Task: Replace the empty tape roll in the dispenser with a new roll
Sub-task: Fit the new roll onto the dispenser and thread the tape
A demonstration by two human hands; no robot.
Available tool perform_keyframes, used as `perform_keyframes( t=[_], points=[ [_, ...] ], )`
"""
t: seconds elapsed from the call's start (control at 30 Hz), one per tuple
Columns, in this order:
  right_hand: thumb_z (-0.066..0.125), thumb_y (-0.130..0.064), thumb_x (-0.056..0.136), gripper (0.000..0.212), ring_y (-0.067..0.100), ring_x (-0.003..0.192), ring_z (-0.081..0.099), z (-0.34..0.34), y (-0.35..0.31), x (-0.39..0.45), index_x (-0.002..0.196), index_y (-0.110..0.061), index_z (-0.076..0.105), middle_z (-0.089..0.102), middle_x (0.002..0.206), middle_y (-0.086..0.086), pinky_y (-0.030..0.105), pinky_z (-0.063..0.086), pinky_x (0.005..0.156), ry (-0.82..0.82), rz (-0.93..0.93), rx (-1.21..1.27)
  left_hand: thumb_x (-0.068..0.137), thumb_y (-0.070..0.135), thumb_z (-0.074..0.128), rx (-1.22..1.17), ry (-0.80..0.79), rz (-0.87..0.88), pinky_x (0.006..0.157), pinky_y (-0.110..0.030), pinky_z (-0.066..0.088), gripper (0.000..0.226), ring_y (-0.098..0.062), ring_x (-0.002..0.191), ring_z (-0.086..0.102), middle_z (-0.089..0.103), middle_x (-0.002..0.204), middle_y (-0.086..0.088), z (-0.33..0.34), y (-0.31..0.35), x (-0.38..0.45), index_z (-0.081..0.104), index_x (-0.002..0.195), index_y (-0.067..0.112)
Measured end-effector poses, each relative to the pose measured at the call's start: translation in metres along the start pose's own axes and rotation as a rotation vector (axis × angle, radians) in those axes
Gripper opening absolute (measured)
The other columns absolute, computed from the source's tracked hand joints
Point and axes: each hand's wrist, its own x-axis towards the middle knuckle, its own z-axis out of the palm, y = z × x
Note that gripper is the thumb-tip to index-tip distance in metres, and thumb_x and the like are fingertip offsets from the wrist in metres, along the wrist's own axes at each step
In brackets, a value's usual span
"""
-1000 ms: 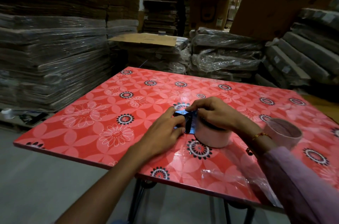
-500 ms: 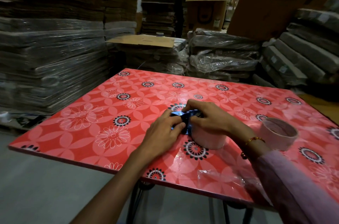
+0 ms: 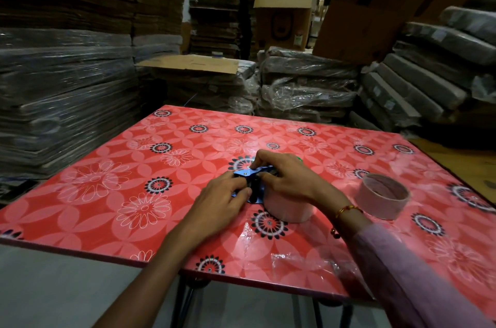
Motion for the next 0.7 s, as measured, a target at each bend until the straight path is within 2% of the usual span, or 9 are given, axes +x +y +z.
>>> perform_keyframes(
  t=[0.13, 0.23, 0.3, 0.47, 0.6, 0.7],
  points=[
    [0.062, -0.01, 0.09, 0.02, 0.023, 0.102, 0.066, 0.002, 0.001, 0.001, 0.107, -0.017, 0.066, 0.074, 0.111, 0.003, 0.035, 0.051, 0.086, 0.019, 0.004, 0.014, 0.097, 0.024, 0.054, 0.0, 0.027, 0.016, 0.071, -0.036, 0.042, 0.02, -0.019, 0.084, 0.053, 0.053, 0.094, -0.003, 0.006, 0.002, -0.005, 0.055, 0.077, 0.024],
    [0.062, -0.011, 0.089, 0.019, 0.023, 0.101, 0.066, 0.002, 0.003, 0.001, 0.105, -0.019, 0.067, 0.075, 0.109, 0.003, 0.038, 0.052, 0.087, 0.031, 0.006, 0.022, 0.095, 0.023, 0.054, -0.032, 0.094, -0.06, 0.076, -0.036, 0.043, 0.018, -0.021, 0.09, 0.053, 0.052, 0.1, -0.005, 0.018, 0.011, -0.005, 0.064, 0.084, 0.014],
    [0.062, -0.01, 0.088, 0.018, 0.022, 0.101, 0.066, 0.002, 0.004, 0.001, 0.103, -0.019, 0.068, 0.075, 0.108, 0.003, 0.039, 0.052, 0.087, 0.025, 0.0, 0.032, 0.094, 0.025, 0.053, -0.084, 0.105, -0.108, 0.077, -0.037, 0.043, 0.023, -0.024, 0.092, 0.054, 0.052, 0.1, -0.007, 0.023, 0.016, -0.005, 0.063, 0.079, 0.011],
    [0.058, -0.013, 0.095, 0.013, 0.021, 0.096, 0.064, 0.002, 0.005, 0.002, 0.099, -0.02, 0.068, 0.073, 0.102, -0.001, 0.041, 0.052, 0.088, 0.015, 0.012, 0.076, 0.095, 0.024, 0.058, -0.179, 0.005, -0.14, 0.068, -0.024, 0.037, 0.028, -0.019, 0.09, 0.055, 0.054, 0.1, -0.004, 0.01, 0.009, -0.007, 0.059, 0.069, 0.016],
    [0.057, -0.012, 0.097, 0.015, 0.021, 0.101, 0.064, 0.0, 0.006, 0.003, 0.102, -0.02, 0.069, 0.073, 0.107, 0.0, 0.04, 0.051, 0.091, -0.001, 0.023, 0.07, 0.094, 0.03, 0.06, -0.062, 0.114, -0.142, 0.085, -0.027, 0.035, 0.024, -0.021, 0.113, 0.052, 0.056, 0.117, 0.0, 0.012, 0.005, -0.012, 0.057, 0.07, 0.025],
    [0.057, -0.014, 0.096, 0.015, 0.022, 0.101, 0.066, 0.002, 0.005, 0.002, 0.102, -0.021, 0.069, 0.074, 0.109, 0.002, 0.04, 0.052, 0.091, 0.018, 0.025, 0.071, 0.091, 0.037, 0.063, 0.023, 0.199, -0.134, 0.095, -0.029, 0.037, 0.023, -0.021, 0.12, 0.047, 0.053, 0.126, 0.001, 0.016, 0.008, -0.016, 0.057, 0.077, 0.019]
  ],
)
